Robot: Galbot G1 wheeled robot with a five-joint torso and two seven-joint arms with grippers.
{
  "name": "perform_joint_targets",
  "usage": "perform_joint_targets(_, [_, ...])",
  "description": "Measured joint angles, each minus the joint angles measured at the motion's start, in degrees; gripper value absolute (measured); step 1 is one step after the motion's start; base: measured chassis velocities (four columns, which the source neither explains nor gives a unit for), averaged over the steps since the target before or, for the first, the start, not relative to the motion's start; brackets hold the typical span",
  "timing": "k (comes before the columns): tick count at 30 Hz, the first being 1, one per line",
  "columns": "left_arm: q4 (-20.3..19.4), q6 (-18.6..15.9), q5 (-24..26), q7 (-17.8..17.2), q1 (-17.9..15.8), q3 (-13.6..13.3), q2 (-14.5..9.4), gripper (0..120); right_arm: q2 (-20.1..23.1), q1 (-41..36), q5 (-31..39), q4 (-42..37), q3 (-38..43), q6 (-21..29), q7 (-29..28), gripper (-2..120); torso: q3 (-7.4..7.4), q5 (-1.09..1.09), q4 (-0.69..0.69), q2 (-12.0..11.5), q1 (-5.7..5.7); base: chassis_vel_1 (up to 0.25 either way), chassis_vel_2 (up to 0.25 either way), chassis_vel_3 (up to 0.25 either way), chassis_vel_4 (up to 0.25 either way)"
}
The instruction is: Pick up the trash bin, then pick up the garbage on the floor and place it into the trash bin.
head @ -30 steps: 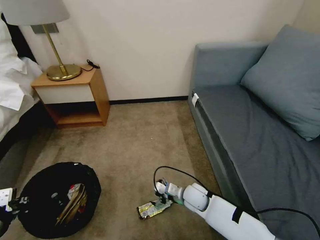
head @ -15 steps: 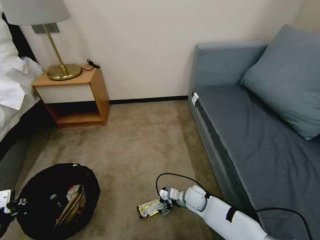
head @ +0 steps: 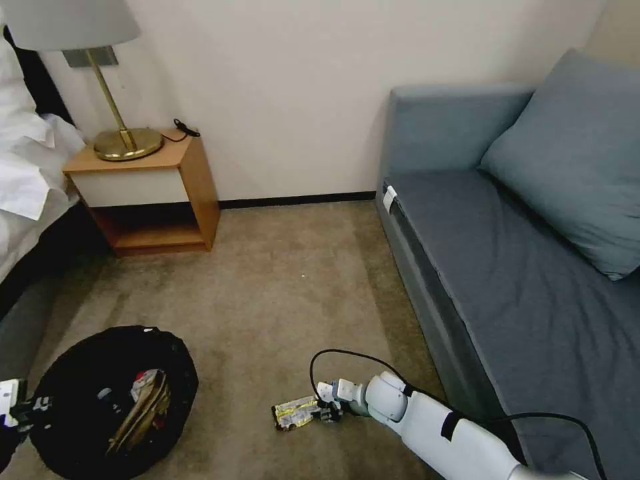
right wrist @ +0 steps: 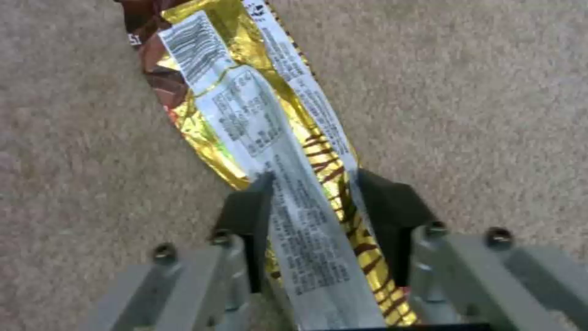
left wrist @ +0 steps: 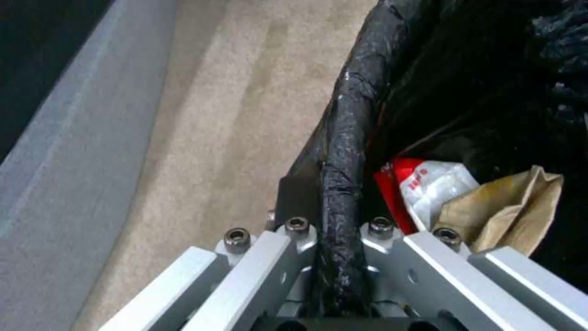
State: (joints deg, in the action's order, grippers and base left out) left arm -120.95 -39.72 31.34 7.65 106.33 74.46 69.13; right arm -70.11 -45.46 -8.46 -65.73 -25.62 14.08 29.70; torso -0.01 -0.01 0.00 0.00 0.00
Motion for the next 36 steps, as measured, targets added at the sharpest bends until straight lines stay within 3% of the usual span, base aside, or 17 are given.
perform_joint_targets(5, [-0.01,0.00,0.02,0.00,-0.08,0.00,0.01,3,0.44,-0.10,0.27,-0.55,0.06,0.25,-0.21,19,0.00,0.01,0.01,0.00,0.00,0.000,0.000,0.000,0.000])
perform_joint_targets(7, [-0.01,0.00,0.03,0.01,-0.11,-0.01,0.09,3,1.38,-0.84,1.56,-2.43,0.60,0.69,-0.96,1,0.01,0.00,0.01,0.00,0.00,0.000,0.000,0.000,0.000])
perform_joint_targets(11, [0.10,0.00,0.07,0.01,-0.09,0.04,0.06,3,2.67,-1.44,5.67,-6.72,2.25,1.88,-2.35,0,0.01,0.01,0.00,0.00,0.00,0.000,0.000,0.000,0.000])
perform_joint_targets(14, [0.28,0.01,0.07,0.00,-0.11,-0.05,0.03,3,5.01,-1.81,12.70,-16.33,2.68,4.05,-5.73,0,0.00,0.00,0.00,0.00,0.00,0.000,0.000,0.000,0.000])
perform_joint_targets(16, [0.29,0.01,0.06,0.00,-0.11,-0.09,0.05,3,5.22,-1.89,13.42,-17.70,2.69,4.22,-6.16,0,0.01,0.00,0.00,0.00,0.00,0.000,0.000,0.000,0.000])
perform_joint_targets(19, [0.31,0.02,-0.02,0.01,-0.23,-0.35,0.15,3,4.94,-2.02,22.48,-28.71,2.46,6.45,-11.75,0,0.00,-0.01,0.00,0.00,0.00,0.000,0.000,0.000,0.000])
perform_joint_targets(21, [0.31,0.02,-0.05,0.01,-0.24,-0.36,0.15,3,4.56,-1.83,23.97,-30.06,2.27,6.72,-12.65,0,0.00,0.00,0.00,0.00,0.00,0.000,0.000,0.000,0.000])
perform_joint_targets(24, [0.00,0.03,-0.16,0.01,-0.10,-0.34,0.27,3,0.26,0.92,32.77,-34.07,-0.31,5.73,-17.87,0,0.00,0.00,0.00,0.00,0.00,0.000,0.000,0.000,0.000])
perform_joint_targets(26, [-0.09,0.03,-0.16,0.01,-0.06,-0.33,0.30,3,-0.68,1.54,34.24,-34.16,-1.03,4.92,-18.72,0,0.01,-0.01,0.01,0.00,0.00,0.000,0.000,0.000,0.000])
perform_joint_targets(28, [-0.26,0.03,-0.23,0.01,0.12,-0.31,0.41,3,-5.41,4.31,38.97,-33.30,-4.78,1.30,-23.76,0,0.00,-0.01,0.01,0.00,0.00,0.000,0.000,0.000,0.000])
perform_joint_targets(29, [-0.29,0.04,-0.25,0.01,0.14,-0.29,0.44,3,-6.58,4.80,39.62,-32.91,-5.45,0.91,-24.79,0,0.01,-0.02,0.01,0.00,0.00,0.000,0.000,0.000,0.000])
perform_joint_targets(30, [-0.34,0.04,-0.30,0.01,0.14,-0.28,0.54,3,-10.42,6.28,41.51,-31.49,-7.43,0.37,-27.55,0,0.01,-0.02,0.02,0.00,0.00,0.000,0.000,0.000,0.000])
perform_joint_targets(31, [-0.34,0.04,-0.30,0.01,0.14,-0.28,0.54,3,-10.42,6.28,41.51,-31.49,-7.43,0.37,-27.55,0,0.01,-0.02,0.02,0.00,0.00,0.000,0.000,0.000,0.000])
perform_joint_targets(34, [-0.52,0.04,-0.30,0.02,0.14,-0.17,0.68,3,-16.46,7.92,43.80,-28.87,-10.38,0.66,-31.64,0,0.01,-0.02,0.02,0.00,0.00,0.000,0.000,0.000,0.000])
perform_joint_targets(36, [-0.52,0.04,-0.30,0.02,0.15,-0.13,0.69,3,-17.12,8.07,43.95,-28.49,-10.75,0.75,-32.03,0,0.01,-0.02,0.02,0.00,0.00,0.000,0.000,0.000,0.000])
